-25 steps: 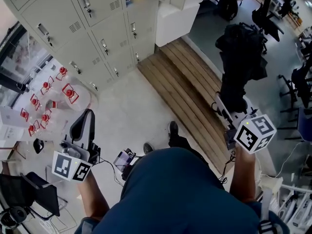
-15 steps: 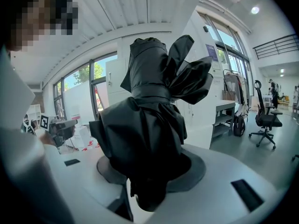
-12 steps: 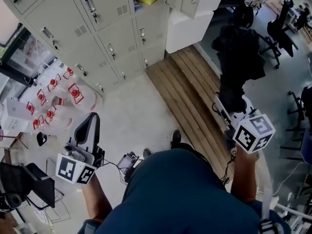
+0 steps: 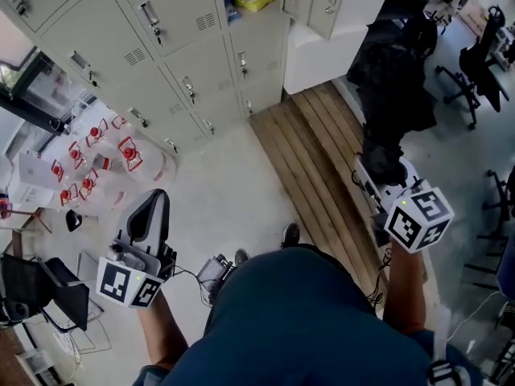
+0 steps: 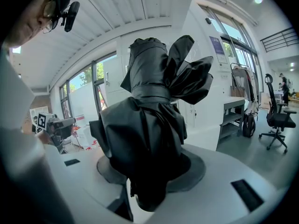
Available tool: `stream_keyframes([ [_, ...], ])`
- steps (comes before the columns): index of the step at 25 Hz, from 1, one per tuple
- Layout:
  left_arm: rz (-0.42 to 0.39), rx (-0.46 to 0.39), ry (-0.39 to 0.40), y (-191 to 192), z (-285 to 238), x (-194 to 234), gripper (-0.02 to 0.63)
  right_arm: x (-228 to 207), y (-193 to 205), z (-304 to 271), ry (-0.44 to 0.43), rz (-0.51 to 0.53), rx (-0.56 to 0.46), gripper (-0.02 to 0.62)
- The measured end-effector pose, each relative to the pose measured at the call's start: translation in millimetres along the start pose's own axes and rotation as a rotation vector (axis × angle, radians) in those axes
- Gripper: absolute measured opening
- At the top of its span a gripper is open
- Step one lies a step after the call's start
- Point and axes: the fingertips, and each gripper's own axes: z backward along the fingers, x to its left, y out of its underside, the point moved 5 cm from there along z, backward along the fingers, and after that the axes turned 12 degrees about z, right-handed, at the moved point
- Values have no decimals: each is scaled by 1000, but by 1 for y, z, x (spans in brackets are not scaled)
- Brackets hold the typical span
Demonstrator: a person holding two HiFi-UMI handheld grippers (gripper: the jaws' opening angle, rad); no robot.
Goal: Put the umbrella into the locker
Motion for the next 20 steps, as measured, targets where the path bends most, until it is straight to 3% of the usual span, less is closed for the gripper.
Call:
stream_keyframes([
  [13,-31,-14,-136,-4,-51,-27,18,-71,-5,-45,-110,34,-12,187],
  [20,-22,-1,-120,-6,-77,-7,18,-86,-4,-59,-81,20,-3,187],
])
